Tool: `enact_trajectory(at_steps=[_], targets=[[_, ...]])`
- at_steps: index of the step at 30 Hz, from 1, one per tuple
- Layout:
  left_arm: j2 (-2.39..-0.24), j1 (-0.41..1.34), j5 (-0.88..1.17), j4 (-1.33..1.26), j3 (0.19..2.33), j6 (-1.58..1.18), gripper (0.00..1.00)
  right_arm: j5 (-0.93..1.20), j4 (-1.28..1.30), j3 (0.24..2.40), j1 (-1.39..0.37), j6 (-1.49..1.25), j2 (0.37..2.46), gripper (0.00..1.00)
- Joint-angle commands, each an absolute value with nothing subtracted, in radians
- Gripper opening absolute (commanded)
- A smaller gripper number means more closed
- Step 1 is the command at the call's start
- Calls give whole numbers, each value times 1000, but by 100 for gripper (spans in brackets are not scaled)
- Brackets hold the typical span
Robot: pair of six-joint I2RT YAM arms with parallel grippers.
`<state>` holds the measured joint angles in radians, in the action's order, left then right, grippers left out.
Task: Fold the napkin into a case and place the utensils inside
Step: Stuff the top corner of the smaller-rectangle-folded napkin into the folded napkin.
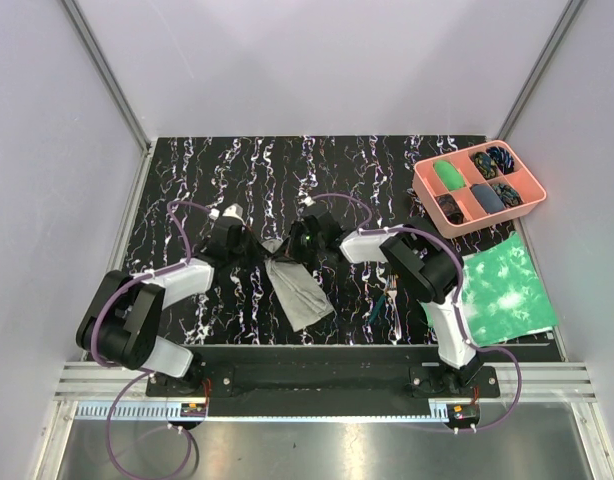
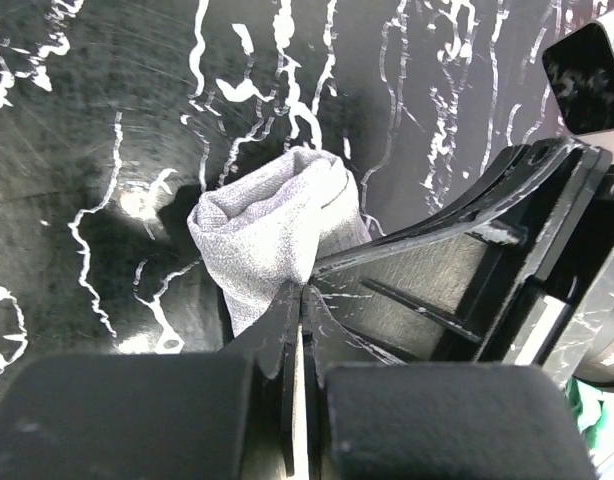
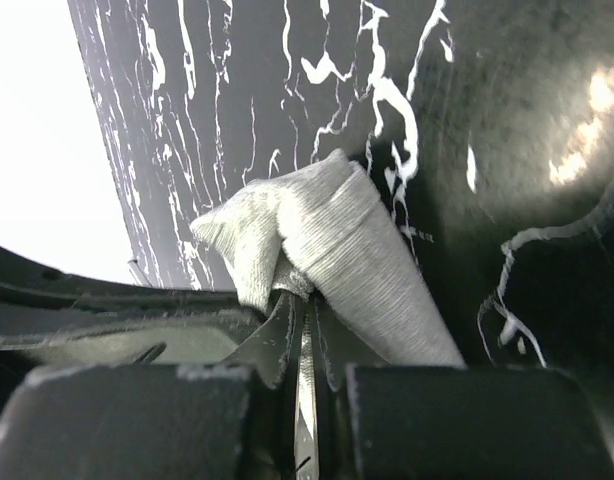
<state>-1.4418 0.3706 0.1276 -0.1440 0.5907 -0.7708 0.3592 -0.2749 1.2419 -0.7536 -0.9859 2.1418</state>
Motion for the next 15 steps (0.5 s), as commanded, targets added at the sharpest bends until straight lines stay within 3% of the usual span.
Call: enact_trajectory(at_steps=[1, 3, 8, 11, 12, 15], targets=[[-1440, 354, 179, -156, 624, -755, 0, 438, -328, 1330, -767, -951, 2189, 5], [-1436, 347, 192, -147, 624, -738, 0, 457, -258, 1380, -767, -896, 2219, 12], [-1447, 344, 196, -138, 624, -745, 0, 475, -197, 1433, -762, -818, 2235, 18], [-1436, 342, 195, -137, 626, -747, 0, 466, -126, 1430, -761, -772, 2191, 30], [-1422, 342, 187, -123, 624, -747, 0, 448, -112, 1424, -762, -761, 2154, 39], [-1382, 341, 163, -114, 611, -746, 0, 451, -40, 1419, -747, -727, 2108, 45]])
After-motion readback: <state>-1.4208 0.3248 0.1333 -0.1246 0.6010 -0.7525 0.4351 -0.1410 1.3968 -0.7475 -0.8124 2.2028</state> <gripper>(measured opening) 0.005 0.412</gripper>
